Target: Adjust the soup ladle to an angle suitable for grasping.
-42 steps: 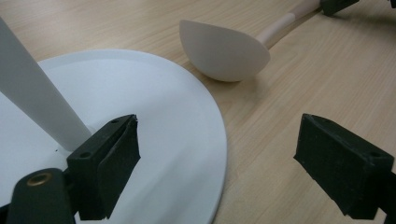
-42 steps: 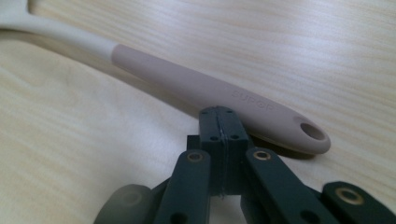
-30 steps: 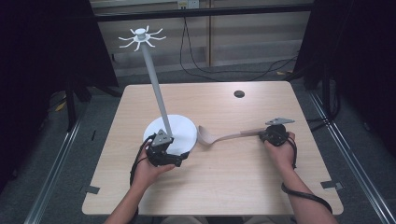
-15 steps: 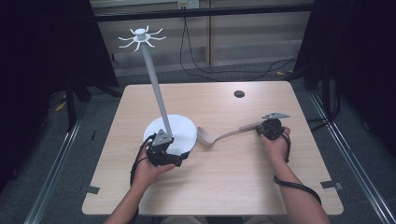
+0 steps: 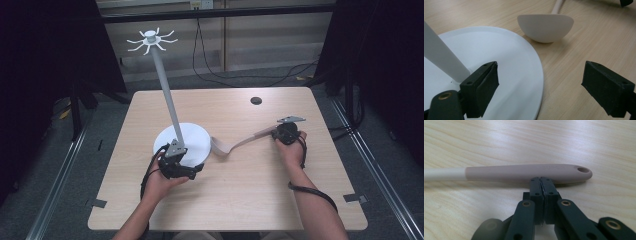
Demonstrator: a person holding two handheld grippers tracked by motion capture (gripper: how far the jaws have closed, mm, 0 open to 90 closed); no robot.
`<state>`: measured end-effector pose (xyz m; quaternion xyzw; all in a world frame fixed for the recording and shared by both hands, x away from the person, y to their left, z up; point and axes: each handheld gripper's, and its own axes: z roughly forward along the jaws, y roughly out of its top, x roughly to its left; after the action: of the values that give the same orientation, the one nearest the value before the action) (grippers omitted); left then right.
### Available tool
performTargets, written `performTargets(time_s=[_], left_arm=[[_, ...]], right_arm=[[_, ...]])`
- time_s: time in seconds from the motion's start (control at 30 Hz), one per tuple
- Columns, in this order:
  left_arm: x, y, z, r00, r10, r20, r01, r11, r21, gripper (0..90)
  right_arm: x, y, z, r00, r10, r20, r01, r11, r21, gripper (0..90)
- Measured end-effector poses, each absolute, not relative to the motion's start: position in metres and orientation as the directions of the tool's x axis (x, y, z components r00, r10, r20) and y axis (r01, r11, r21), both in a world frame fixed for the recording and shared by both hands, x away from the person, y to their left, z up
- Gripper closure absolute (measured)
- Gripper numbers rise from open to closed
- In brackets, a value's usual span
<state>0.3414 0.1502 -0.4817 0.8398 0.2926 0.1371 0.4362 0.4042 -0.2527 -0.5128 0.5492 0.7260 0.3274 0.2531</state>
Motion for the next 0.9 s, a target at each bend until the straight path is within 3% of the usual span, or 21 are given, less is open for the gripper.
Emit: performTargets(time_s=[0.33,0.9], left_arm=[[0.341,0.149,-0.482,0.789,0.614,-0.014,0.369,-0.457,0.810,13.3],[0.346,0.113,-0.472,0.839,0.545,0.003,0.321,-0.499,0.805,14.2]], right_arm=[[0.398,-0.256,-0.512,-0.294,0.955,0.035,0.614,0.161,0.773,83.7],[0.305,-0.270,-0.489,-0.375,0.914,0.156,0.579,0.100,0.809,61.8]])
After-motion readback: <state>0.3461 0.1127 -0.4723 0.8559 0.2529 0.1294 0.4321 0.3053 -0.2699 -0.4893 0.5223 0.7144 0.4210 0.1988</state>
